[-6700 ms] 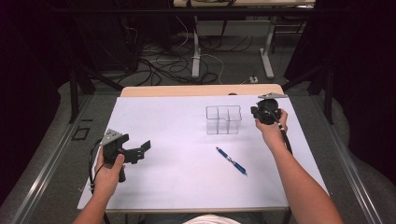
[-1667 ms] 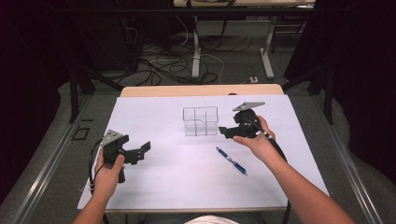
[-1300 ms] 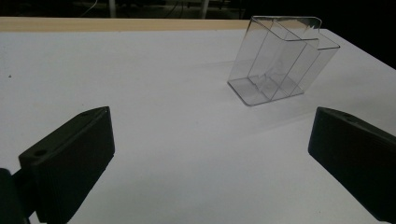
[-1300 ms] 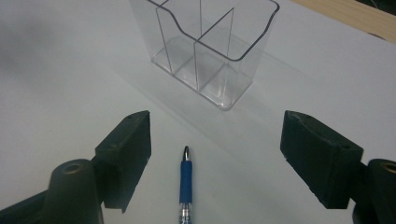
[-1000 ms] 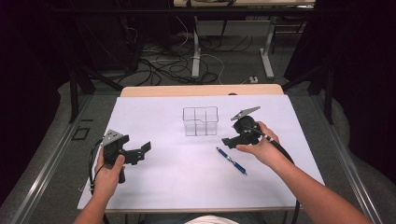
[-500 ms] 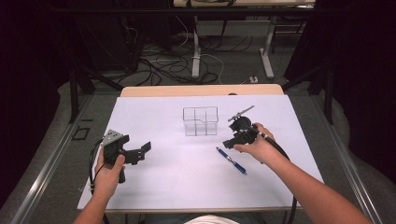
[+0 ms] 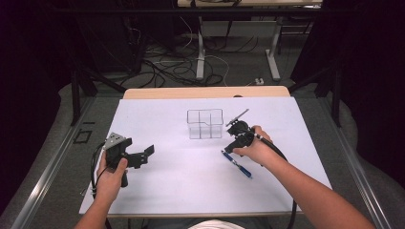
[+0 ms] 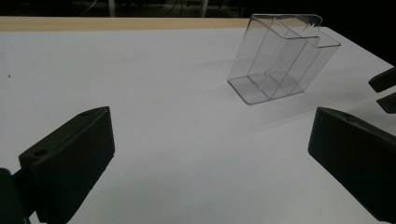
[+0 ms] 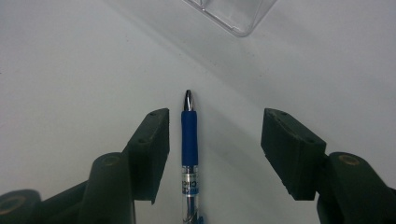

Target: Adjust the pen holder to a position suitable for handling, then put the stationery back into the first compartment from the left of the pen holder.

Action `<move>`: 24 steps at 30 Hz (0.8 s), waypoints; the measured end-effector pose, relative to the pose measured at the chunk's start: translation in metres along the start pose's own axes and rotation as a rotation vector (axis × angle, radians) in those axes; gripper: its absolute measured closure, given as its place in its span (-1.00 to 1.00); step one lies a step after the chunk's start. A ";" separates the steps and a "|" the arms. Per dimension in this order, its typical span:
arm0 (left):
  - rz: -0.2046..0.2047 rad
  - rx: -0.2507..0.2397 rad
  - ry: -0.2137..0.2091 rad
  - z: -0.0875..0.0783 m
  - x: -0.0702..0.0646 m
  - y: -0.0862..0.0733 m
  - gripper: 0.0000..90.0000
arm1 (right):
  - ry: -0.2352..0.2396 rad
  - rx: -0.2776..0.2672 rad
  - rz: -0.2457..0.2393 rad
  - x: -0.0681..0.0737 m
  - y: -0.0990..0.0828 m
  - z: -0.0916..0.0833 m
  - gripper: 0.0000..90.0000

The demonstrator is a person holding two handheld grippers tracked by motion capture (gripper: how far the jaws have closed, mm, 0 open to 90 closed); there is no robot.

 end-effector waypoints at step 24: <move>0.007 0.009 0.004 0.000 0.000 -0.002 -0.99 | -0.080 0.127 0.018 0.004 0.000 0.022 0.29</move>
Point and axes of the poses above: each handheld gripper's, and its own axes: z roughly forward along the jaws, y roughly out of its top, x roughly to its left, the point moved 6 cm from there along z, roughly forward along the jaws, and after that the axes turned 15 degrees about z, right-handed, at the moved point
